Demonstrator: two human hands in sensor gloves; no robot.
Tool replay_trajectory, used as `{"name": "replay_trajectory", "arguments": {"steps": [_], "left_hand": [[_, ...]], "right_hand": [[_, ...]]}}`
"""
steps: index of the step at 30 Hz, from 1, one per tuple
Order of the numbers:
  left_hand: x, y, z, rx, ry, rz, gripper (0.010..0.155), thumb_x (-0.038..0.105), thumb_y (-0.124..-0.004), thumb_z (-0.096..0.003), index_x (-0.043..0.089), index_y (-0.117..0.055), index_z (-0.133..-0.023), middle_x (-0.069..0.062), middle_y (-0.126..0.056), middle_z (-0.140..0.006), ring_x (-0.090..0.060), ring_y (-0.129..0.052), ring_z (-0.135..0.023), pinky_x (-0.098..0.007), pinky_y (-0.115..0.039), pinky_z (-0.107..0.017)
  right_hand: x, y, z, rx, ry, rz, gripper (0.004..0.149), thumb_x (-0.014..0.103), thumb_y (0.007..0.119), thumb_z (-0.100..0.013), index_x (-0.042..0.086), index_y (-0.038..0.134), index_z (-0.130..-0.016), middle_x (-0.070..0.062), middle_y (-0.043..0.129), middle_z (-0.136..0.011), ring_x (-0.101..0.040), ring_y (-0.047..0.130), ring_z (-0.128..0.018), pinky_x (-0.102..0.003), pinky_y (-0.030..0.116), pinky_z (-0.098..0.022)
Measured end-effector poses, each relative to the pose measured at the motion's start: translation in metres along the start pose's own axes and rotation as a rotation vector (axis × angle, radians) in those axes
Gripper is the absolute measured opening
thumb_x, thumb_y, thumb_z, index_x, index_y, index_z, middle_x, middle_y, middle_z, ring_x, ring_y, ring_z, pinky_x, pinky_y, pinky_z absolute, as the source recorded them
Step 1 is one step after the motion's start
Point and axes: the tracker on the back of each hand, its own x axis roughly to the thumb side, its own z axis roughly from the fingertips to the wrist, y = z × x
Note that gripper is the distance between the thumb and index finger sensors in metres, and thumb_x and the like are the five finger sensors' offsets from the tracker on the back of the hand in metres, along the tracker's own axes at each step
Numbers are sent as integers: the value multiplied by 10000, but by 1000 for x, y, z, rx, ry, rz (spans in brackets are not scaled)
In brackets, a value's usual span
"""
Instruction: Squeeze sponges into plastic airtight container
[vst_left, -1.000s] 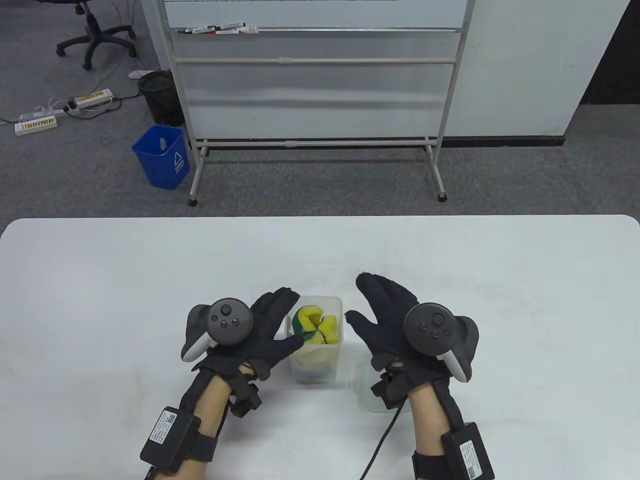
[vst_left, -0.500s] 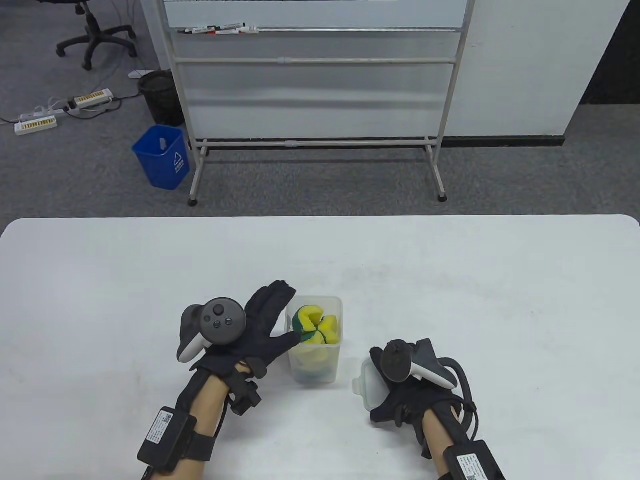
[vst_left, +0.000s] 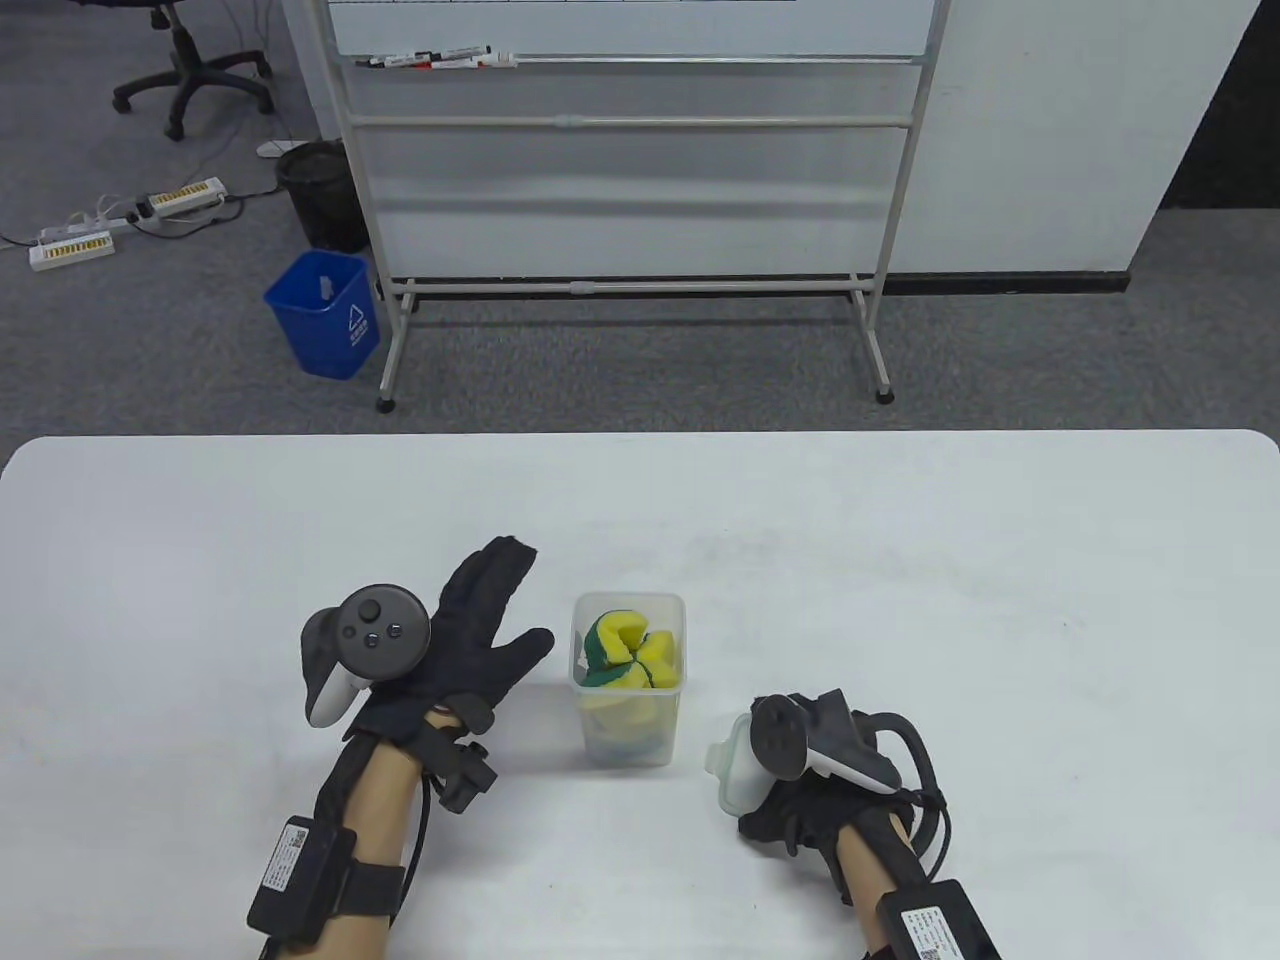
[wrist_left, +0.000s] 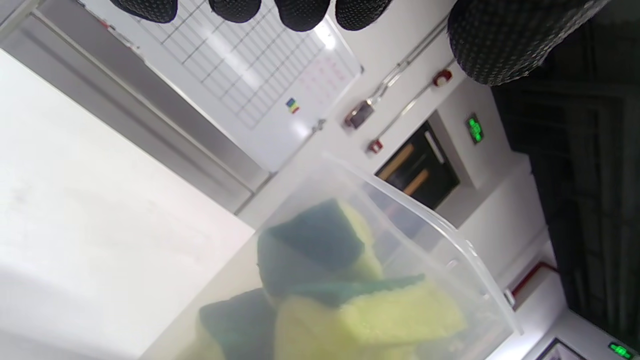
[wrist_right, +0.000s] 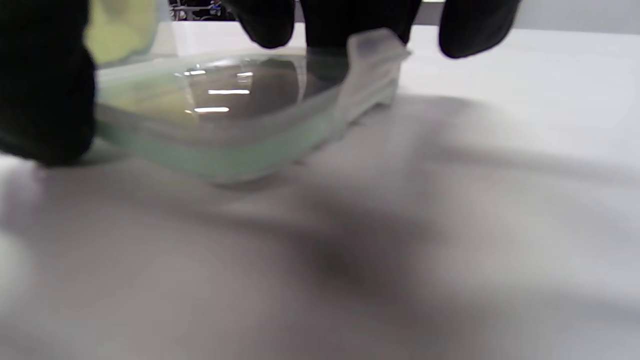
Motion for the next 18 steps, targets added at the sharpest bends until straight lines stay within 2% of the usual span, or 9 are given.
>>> {"name": "replay_trajectory", "arguments": {"steps": [3, 6, 7, 10, 14, 18], "left_hand": [[-3, 1, 0, 11, 19, -10, 810, 618, -711, -488, 284, -352, -1132, -81, -344, -1243, -388, -353, -1144, -671, -449, -778], [-6, 2, 1, 27, 33, 13, 803, 614, -708, -490, 271, -367, -1131, -101, -376, -1236, -391, -382, -1139, -665, -465, -775], [-7, 3, 1, 37, 36, 22, 803, 613, -708, -490, 267, -371, -1131, -105, -390, -1233, -389, -394, -1139, -662, -471, -775], [-7, 5, 2, 48, 38, 43, 799, 609, -713, -489, 260, -385, -1129, -113, -437, -1224, -391, -432, -1133, -656, -488, -774], [-3, 7, 3, 65, 26, 94, 792, 608, -713, -492, 249, -405, -1127, -121, -491, -1211, -395, -470, -1125, -647, -508, -774], [6, 12, 4, 94, -8, 129, 777, 603, -720, -491, 236, -447, -1119, -122, -564, -1183, -404, -527, -1105, -632, -536, -771]], "right_hand": [[-10, -12, 5, -114, 41, -28, 1174, 754, 919, -240, 196, 380, -1120, -128, 490, -1180, -395, 592, -1087, -674, 517, -748], [-16, -27, 14, -308, 71, -27, 1176, 745, 933, -230, 202, 388, -1119, -130, 484, -1178, -402, 589, -1080, -666, 532, -745], [-16, -35, 19, -416, 85, -21, 1175, 738, 940, -226, 206, 391, -1118, -127, 481, -1178, -403, 583, -1081, -664, 536, -744], [-12, -56, 32, -597, 91, -43, 1175, 727, 950, -223, 208, 393, -1117, -122, 473, -1178, -402, 577, -1082, -657, 545, -741], [1, -80, 48, -762, 71, -90, 1176, 720, 960, -219, 208, 399, -1117, -108, 471, -1180, -401, 573, -1083, -649, 557, -739], [19, -104, 64, -878, 33, -64, 1180, 711, 969, -215, 213, 398, -1119, -111, 467, -1182, -395, 568, -1088, -650, 554, -741]]}}
